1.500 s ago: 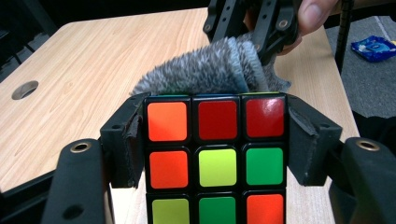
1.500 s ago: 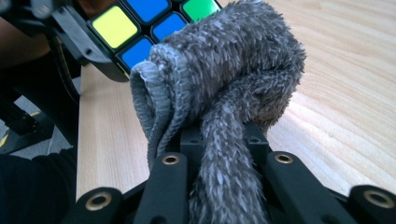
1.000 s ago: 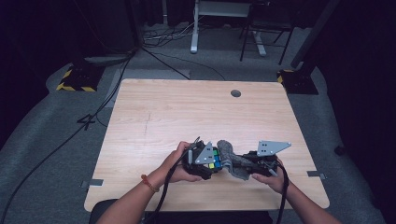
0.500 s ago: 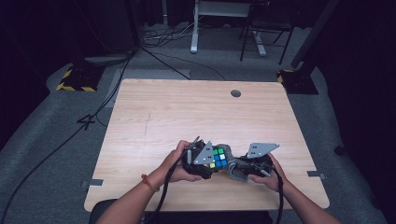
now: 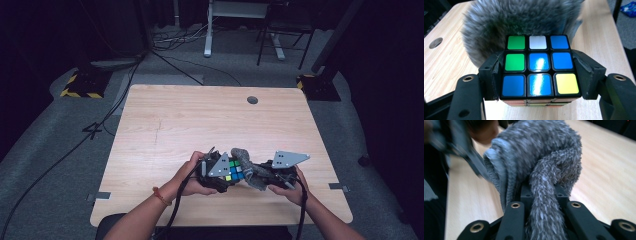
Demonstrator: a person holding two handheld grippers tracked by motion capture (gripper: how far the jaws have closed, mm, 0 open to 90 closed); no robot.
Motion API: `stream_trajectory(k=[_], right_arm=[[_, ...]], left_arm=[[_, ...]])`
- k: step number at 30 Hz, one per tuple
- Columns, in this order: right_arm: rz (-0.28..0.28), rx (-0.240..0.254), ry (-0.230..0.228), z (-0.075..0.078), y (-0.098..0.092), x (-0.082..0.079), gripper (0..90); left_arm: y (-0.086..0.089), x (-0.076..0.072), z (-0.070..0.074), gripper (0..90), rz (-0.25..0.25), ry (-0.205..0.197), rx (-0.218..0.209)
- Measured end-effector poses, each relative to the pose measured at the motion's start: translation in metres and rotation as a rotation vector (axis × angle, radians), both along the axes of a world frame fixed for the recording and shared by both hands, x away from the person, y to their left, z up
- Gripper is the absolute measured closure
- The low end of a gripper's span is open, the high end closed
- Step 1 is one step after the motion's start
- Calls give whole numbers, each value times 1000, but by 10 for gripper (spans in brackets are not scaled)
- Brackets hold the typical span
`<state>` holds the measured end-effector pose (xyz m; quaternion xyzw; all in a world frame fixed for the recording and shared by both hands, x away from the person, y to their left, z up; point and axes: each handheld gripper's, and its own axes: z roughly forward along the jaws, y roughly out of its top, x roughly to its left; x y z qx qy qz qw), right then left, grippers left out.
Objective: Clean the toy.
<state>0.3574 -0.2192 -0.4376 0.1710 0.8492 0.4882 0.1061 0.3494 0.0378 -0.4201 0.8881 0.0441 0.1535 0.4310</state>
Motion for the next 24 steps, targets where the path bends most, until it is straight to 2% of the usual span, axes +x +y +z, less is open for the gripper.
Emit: stream_trajectory(k=[3,6,9,11,13,15,16,17,22,24], right_arm=[[-10,-69,36,-13,3,6,771],[-4,-81,-3,-15,4,3,771],[3,-45,-29,-6,3,-1,772],[21,10,-36,1,1,-5,772],[33,40,-50,8,0,-10,771],[28,31,-52,9,0,-10,771],[25,31,-31,7,0,-7,770],[26,23,-15,5,0,-6,770],[32,-96,28,-10,10,-2,769],[40,-117,36,-13,13,-2,769]], left_arm=[[4,-1,6,336,2,-10,-26],[8,-1,10,337,5,-9,-51],[8,2,7,336,18,-11,-23],[7,4,3,336,22,-1,-8],[5,3,2,336,21,3,-15],[4,1,4,336,17,-6,-19],[4,1,5,336,15,-5,-30],[5,0,6,336,8,-1,-46],[9,-3,15,337,-2,-6,-115],[10,-3,18,338,7,-11,-114]])
